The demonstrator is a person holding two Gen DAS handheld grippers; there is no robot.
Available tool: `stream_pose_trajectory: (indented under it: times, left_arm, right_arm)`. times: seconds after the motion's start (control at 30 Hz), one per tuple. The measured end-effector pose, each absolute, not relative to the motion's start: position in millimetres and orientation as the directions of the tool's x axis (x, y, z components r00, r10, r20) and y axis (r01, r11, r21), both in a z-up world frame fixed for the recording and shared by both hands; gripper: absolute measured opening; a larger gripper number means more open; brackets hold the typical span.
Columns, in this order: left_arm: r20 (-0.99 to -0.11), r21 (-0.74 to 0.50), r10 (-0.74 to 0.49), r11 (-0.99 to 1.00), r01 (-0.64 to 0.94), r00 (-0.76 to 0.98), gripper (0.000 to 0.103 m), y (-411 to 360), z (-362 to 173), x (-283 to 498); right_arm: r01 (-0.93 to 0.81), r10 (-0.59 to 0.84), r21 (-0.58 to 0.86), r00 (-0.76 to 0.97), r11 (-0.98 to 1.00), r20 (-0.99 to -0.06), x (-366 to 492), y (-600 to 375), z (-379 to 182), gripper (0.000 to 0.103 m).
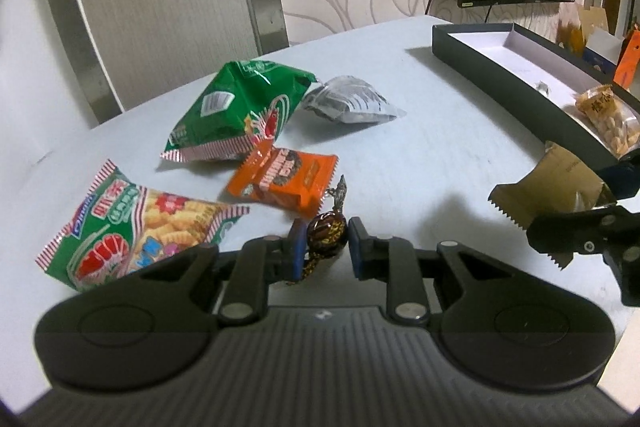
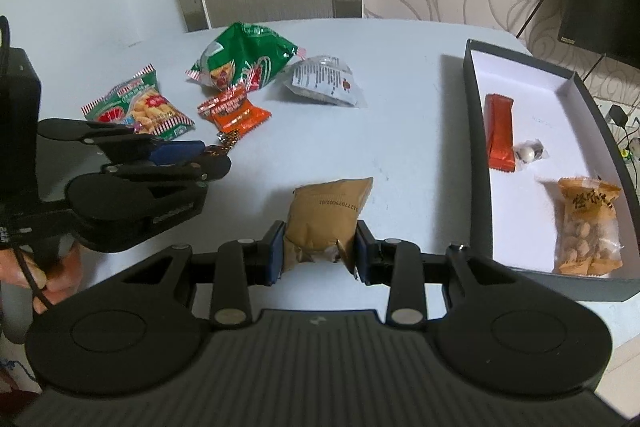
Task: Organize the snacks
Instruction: 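Carry the brown candy and tan bag toward the black box with both tools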
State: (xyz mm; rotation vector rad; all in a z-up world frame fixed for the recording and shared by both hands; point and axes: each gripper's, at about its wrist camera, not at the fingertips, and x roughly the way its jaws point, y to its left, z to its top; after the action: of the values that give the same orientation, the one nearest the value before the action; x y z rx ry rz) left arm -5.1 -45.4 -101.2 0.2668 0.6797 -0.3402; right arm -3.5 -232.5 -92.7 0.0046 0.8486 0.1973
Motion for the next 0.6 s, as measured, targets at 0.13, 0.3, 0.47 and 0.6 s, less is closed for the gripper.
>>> stream_pose_trajectory:
  times: [0.13,0.3,0.47,0.6]
  left_arm:
    - [-0.645,0.127,-0.215,0.916,0.380,0.734,0.025,-42,-98,-3]
    - [-0.641,0.121,-0.210,0.922,0.367,0.738,0.025,-37,-95,-1]
    - [-0.632,0.112,-0.214,0.926,0.361,0.744,0.025,-33,-90,-2]
    - [-0.629,0.107,-0.216,0.927,0.358,0.747,0.025,-30,-87,-3]
  right_arm:
    - [-0.176,0.179,0.082,0.656,0.981,-0.733,-6,-232,-86,0.040]
    - [-0.188,0.187,0.080,0.666,0.979,-0.722,-8,-230,-79,0.040]
    - [-0.193,0.197,0.087,0.671,0.977,-0.715,-9,-229,-74,0.040]
    - [-0.197,0.203,0.092,0.672,0.976,-0.712,-11,-228,-71,0.040]
